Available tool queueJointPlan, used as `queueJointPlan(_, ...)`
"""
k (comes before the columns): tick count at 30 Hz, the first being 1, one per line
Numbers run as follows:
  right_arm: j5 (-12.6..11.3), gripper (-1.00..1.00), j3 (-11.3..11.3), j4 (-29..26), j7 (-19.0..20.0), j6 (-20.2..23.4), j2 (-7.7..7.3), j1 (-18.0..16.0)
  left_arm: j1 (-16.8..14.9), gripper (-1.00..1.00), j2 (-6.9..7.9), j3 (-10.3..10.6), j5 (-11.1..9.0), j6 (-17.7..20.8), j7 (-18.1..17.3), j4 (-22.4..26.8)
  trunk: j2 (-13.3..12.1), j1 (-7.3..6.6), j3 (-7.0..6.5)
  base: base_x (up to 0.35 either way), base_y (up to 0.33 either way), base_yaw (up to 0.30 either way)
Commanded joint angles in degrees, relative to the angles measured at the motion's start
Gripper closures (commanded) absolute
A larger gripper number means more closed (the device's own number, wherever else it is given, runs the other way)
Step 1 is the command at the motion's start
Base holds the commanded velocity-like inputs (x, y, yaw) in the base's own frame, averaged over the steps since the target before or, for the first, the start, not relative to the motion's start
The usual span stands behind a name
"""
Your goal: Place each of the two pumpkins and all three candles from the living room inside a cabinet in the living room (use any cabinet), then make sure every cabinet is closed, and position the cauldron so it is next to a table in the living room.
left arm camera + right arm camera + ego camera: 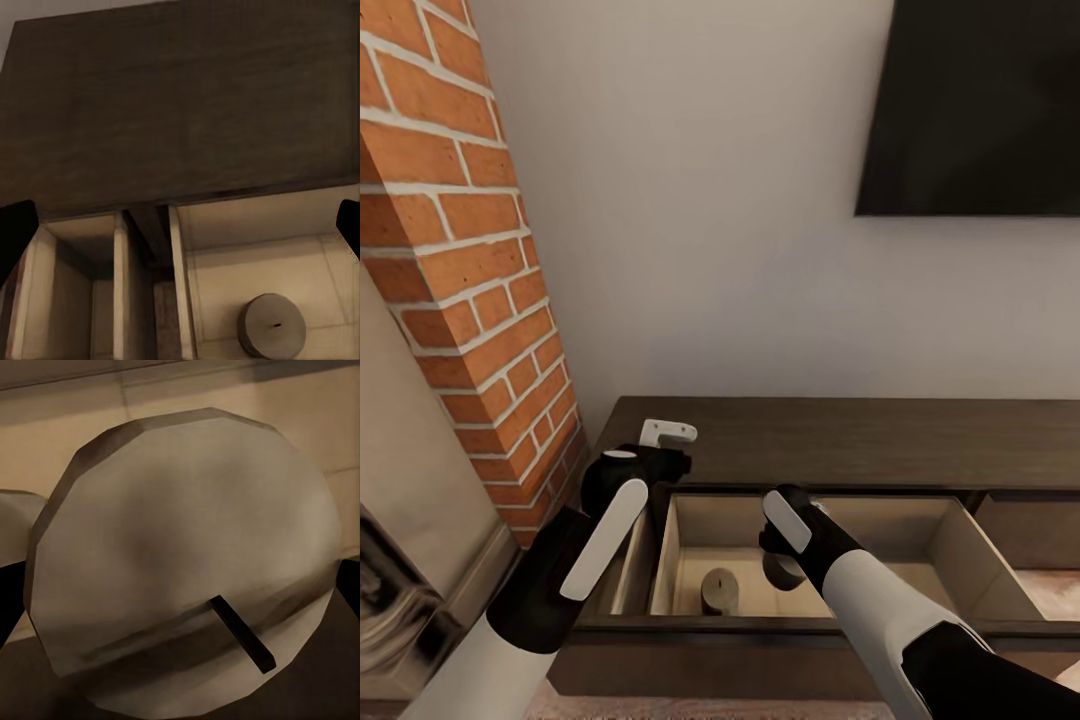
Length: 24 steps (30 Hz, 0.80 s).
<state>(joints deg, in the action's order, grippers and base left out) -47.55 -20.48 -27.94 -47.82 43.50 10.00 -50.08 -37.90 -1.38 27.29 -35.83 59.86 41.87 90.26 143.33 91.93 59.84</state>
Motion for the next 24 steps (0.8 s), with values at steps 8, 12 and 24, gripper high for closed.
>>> queueJointPlan(8, -0.2, 1.00, -0.5, -0.6, -0.2, 0.2, 0.00, 0.0, 0.7, -1.00, 0.45, 0.0, -0.6, 0.1, 0.7, 1.2, 0.1, 0.19, 1.84, 0.000, 0.000, 0.000)
queueJointPlan(12, -0.2, 1.00, -0.5, -0.7, 0.2, 0.2, 0.00, 0.1, 0.8, -1.00, 0.49, 0.0, -0.6, 0.1, 0.7, 1.2, 0.2, 0.29, 2.72, 0.000, 0.000, 0.000)
queueJointPlan(24, 1.2, 1.00, -0.8, -0.6, 0.7, -1.2, 0.00, 0.1, 0.8, -1.00, 0.50, 0.1, -0.6, 0.1, 0.7, 1.2, 0.4, 0.60, 5.38, 0.000, 0.000, 0.000)
